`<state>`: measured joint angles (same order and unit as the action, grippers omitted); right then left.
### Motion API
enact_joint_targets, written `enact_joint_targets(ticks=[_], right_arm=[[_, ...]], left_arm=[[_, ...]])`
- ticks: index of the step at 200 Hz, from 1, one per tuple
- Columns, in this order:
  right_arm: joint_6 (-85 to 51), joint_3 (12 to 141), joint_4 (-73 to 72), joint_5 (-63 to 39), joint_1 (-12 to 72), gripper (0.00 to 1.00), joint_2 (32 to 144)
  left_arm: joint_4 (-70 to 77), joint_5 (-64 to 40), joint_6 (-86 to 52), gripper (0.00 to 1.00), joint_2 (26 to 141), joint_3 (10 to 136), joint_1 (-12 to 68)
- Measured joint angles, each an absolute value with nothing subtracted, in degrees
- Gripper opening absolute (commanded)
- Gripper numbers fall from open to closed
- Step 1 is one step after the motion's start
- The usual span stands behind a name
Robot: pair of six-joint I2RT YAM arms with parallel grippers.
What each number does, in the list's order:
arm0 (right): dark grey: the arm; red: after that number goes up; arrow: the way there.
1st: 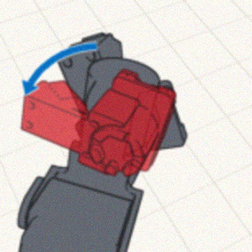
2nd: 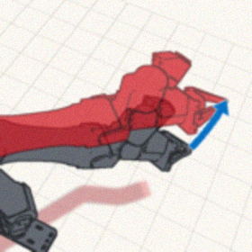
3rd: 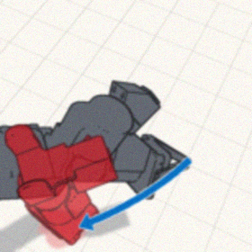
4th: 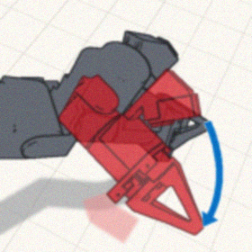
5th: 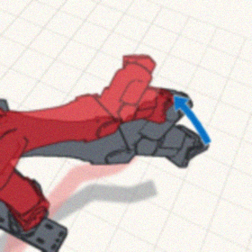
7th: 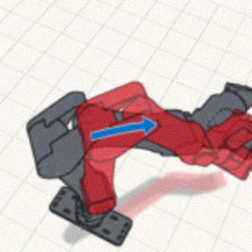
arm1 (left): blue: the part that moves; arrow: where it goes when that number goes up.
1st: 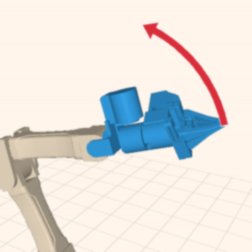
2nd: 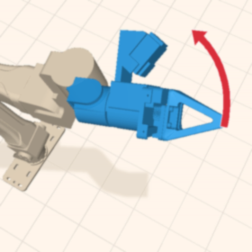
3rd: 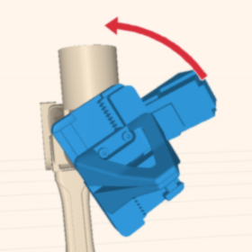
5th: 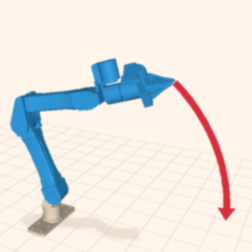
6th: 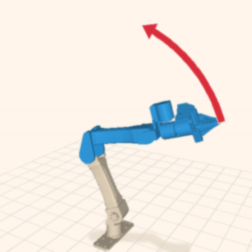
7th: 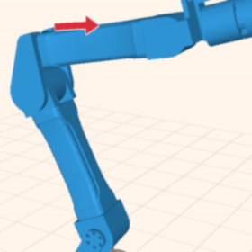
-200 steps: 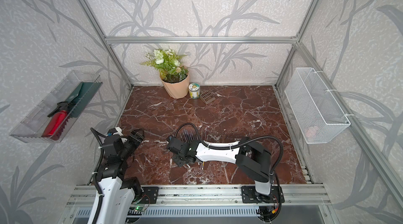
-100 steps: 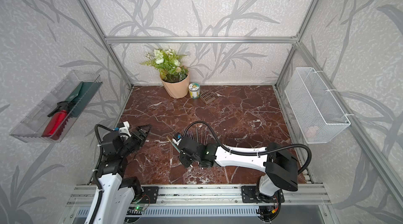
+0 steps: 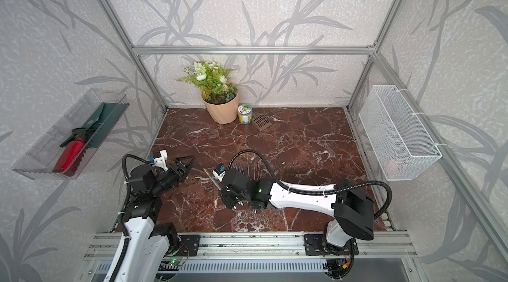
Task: Remove the protective cover of the pencils
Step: Pick up the pencil from the center of the board, then remove the protective sleeve from the pencil.
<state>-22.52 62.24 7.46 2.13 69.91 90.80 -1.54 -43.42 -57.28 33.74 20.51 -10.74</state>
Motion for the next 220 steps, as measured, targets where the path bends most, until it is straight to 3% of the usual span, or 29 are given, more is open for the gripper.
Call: enact_joint_targets(ticks=[21, 94, 157, 220], right_arm=[[-22.6, 64.2, 6.8, 1.3, 69.9, 0.00, 92.7], [-22.7, 68.8, 6.3, 0.4, 69.8, 0.00, 99.3], [-22.9, 68.8, 6.1, 0.4, 69.6, 0.00, 99.6], [-23.0, 68.8, 5.8, 0.4, 69.6, 0.00, 99.6]], left_arm=[[-0.4, -43.2, -57.5, 0.67, 33.4, 20.0, -8.9], [1.4, -41.5, -57.9, 0.36, 33.0, 17.0, -4.1], [1.1, -40.6, -57.4, 0.33, 31.2, 15.2, -3.7], [1.3, -39.4, -56.0, 0.08, 31.7, 13.8, -3.2]])
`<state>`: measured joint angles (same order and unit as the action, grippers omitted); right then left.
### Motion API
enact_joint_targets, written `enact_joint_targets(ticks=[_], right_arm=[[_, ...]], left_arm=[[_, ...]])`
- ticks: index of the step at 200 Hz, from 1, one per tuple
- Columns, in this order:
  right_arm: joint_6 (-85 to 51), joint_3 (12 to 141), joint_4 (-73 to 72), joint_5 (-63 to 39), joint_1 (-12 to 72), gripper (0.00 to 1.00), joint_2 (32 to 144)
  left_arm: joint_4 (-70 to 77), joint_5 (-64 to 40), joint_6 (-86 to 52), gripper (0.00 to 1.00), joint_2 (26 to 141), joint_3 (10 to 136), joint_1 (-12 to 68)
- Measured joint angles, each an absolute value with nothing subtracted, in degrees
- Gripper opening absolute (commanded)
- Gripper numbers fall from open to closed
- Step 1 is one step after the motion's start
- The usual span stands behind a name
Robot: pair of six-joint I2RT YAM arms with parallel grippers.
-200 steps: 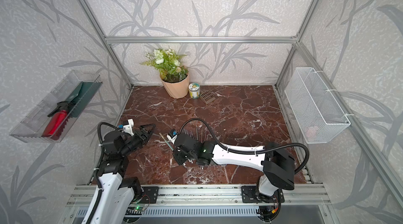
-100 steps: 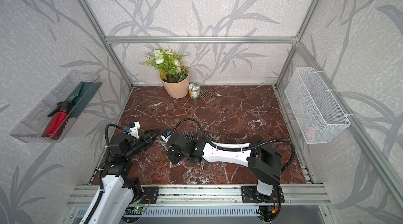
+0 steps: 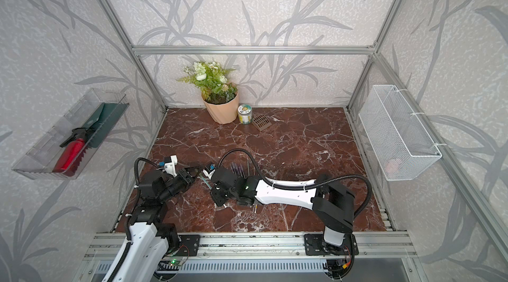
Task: Remove the protective cover of the pencils
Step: Remove the protective sleeve from the pencil.
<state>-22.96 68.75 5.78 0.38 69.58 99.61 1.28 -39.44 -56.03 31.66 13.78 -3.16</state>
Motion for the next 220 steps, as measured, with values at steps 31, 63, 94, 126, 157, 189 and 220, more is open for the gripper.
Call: enact_joint_targets(ticks=[31, 63, 94, 126, 157, 189, 220], right_arm=[[-23.0, 68.8, 5.7, 0.4, 69.5, 0.09, 100.1], [-23.5, 68.8, 5.1, 0.3, 69.3, 0.30, 101.2], [-24.0, 69.9, 4.9, -0.5, 68.6, 0.33, 103.6], [-24.1, 72.1, 4.9, -1.7, 67.9, 0.30, 105.9], [-24.2, 73.8, 5.0, -2.7, 67.9, 0.30, 106.8], [-24.2, 74.2, 5.0, -3.3, 67.9, 0.19, 106.8], [-24.2, 74.2, 5.1, -3.7, 67.8, 0.03, 106.8]], left_arm=[[1.3, -38.9, -56.1, 0.01, 32.2, 13.6, -3.1], [1.3, -38.6, -56.1, 0.00, 32.4, 13.3, -3.0], [1.4, -38.6, -56.1, 0.00, 32.8, 13.2, -3.0], [1.8, -38.6, -56.1, 0.00, 33.3, 13.1, -3.0], [2.2, -38.6, -56.1, 0.00, 33.7, 13.1, -3.0], [2.3, -38.6, -56.1, 0.00, 33.9, 12.9, -2.8], [2.5, -38.6, -56.1, 0.00, 33.9, 12.9, -2.8]])
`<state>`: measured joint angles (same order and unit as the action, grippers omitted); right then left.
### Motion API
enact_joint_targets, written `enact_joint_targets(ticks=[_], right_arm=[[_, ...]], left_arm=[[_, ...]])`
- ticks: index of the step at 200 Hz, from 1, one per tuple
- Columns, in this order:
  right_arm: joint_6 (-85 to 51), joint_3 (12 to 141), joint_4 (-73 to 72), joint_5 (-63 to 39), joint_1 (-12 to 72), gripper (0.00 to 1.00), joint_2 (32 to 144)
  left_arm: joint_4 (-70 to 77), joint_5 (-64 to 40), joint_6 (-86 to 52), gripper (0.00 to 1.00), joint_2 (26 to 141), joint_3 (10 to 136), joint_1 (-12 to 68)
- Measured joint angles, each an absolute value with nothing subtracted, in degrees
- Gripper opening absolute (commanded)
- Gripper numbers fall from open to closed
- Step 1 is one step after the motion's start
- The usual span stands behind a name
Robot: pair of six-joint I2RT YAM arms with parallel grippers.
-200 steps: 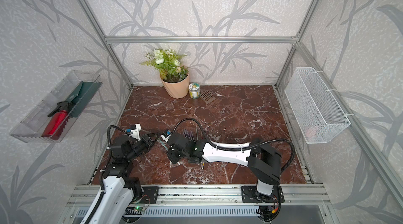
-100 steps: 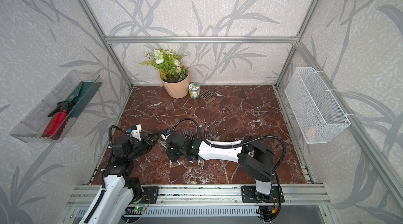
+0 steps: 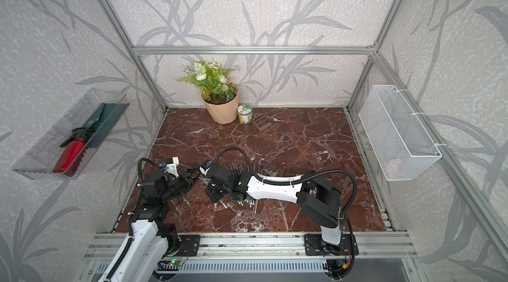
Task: Remove the protective cover of the pencils
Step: Remove the protective sleeve from the pencil.
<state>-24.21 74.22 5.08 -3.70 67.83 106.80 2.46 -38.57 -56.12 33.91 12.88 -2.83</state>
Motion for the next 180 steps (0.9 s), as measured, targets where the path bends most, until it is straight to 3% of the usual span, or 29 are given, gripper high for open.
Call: enact_joint_targets(ticks=[180], right_arm=[[-25.1, 67.5, -2.2, -5.8, 67.6, 0.00, 104.5]], left_arm=[[1.9, -38.5, -55.9, 0.00, 33.8, 12.5, -2.2]])
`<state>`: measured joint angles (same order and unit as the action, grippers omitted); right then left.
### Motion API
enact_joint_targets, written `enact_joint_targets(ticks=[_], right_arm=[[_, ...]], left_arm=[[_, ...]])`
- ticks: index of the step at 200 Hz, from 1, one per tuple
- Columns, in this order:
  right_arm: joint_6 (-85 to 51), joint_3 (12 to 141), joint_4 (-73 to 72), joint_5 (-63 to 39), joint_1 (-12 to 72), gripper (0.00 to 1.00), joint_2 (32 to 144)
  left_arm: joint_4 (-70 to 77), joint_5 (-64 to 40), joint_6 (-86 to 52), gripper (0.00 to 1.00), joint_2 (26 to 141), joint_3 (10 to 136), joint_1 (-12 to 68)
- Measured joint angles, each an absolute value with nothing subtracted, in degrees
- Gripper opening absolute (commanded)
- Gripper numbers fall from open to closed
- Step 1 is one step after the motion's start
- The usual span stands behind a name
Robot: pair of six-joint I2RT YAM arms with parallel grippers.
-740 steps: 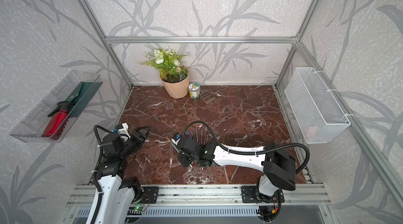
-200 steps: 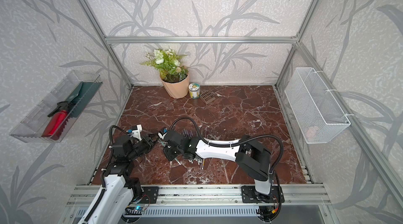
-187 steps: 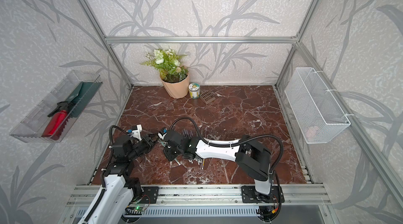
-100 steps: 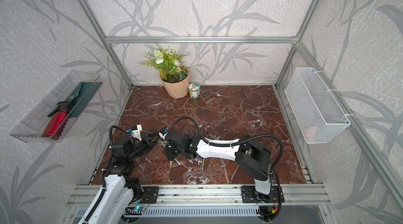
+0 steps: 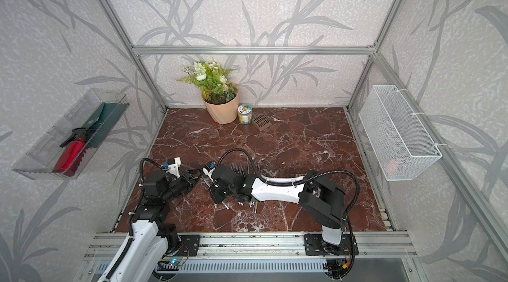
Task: Remove the protective cover of the pencils
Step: Remove the protective sleeve from the pencil, then place the pencil at the center of the board.
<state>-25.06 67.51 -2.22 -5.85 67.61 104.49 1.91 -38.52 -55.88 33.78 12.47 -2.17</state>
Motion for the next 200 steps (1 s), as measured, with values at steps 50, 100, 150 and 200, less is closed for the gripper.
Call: enact_joint_targets(ticks=[50, 100, 150, 200], right_arm=[[-25.6, 63.7, -6.1, -6.3, 67.6, 0.00, 102.6], [-26.5, 60.2, -9.7, -6.6, 67.7, 0.00, 101.3], [-27.8, 54.6, -8.6, -7.6, 68.8, 0.00, 100.0], [-29.1, 54.3, -8.0, -6.7, 69.4, 0.00, 100.0]], left_arm=[[1.6, -39.4, -55.5, 0.00, 33.7, 12.5, -1.5], [1.0, -40.4, -55.5, 0.00, 33.7, 12.3, -1.1], [2.3, -30.7, -55.5, 0.00, 35.0, 11.7, -2.5], [4.0, -25.6, -55.0, 0.00, 39.4, 11.7, -2.5]])
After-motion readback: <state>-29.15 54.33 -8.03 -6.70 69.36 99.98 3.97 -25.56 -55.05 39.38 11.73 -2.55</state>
